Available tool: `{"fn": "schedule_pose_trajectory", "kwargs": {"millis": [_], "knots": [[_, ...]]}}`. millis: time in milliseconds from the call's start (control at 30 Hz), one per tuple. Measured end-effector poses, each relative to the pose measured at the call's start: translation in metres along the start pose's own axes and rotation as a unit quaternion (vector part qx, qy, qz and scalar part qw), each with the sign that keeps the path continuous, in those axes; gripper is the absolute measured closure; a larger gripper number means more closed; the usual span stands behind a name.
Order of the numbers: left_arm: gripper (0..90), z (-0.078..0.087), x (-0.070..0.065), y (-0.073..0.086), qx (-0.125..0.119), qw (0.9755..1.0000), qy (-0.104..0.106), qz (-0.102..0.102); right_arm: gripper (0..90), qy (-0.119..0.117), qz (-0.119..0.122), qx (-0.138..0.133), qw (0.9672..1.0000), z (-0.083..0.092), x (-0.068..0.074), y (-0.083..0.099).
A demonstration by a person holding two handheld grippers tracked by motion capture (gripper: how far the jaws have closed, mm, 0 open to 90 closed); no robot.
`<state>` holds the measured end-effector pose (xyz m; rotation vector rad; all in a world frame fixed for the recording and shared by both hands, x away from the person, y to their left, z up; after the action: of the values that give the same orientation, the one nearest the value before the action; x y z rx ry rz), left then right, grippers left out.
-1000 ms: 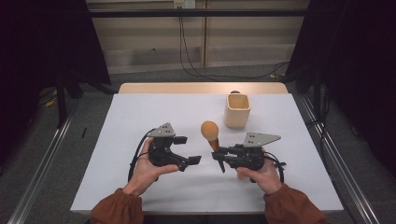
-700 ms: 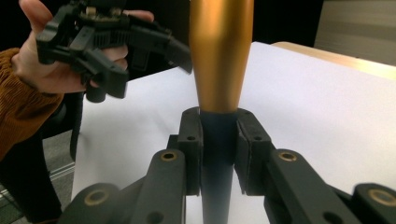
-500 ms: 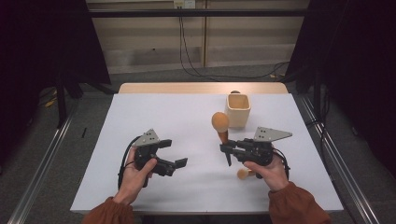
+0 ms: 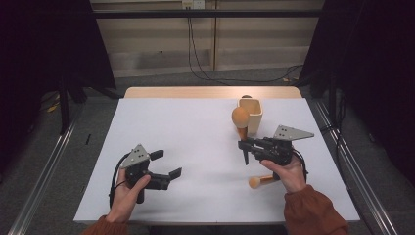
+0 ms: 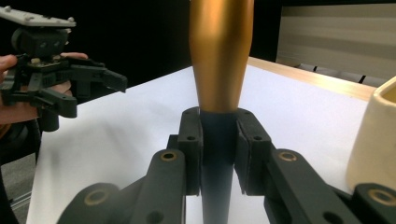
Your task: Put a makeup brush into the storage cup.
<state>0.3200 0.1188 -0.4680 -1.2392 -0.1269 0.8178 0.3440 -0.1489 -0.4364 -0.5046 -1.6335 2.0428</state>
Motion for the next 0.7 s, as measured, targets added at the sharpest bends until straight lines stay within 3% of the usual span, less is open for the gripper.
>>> {"fn": "schedule_pose_trajectory", "kwargs": {"millis": [100,367,567,700], "knots": [[4.1,0.007,0.003,0.001,-0.019,0.9997,-0.011,0.01,74.7,0.008,0.001,-0.005,1.0,0.003,-0.006,-0.005],[3.1,0.018,0.019,0.001,-0.052,0.9975,-0.049,0.007,74.6,0.028,0.0,-0.009,0.9996,0.006,-0.018,-0.01],[2.6,0.027,0.023,0.005,-0.064,0.997,-0.042,0.008,74.6,0.043,-0.004,-0.015,0.999,0.004,-0.028,-0.013],[2.4,0.032,0.026,0.009,-0.069,0.9961,-0.054,0.008,74.6,0.053,-0.005,-0.016,0.9985,0.003,-0.036,-0.018]]}}
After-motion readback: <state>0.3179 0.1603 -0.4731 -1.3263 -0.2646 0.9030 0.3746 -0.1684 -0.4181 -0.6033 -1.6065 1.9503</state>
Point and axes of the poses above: each handheld gripper's, and its own axes: z roughly backward along the jaws, y roughly out of its underside, x roughly to its left, the point moved 9 cm from there along -z, roughly forward along the jaws, and after that the axes turned 10 degrees about z, right-handed, at the moved point
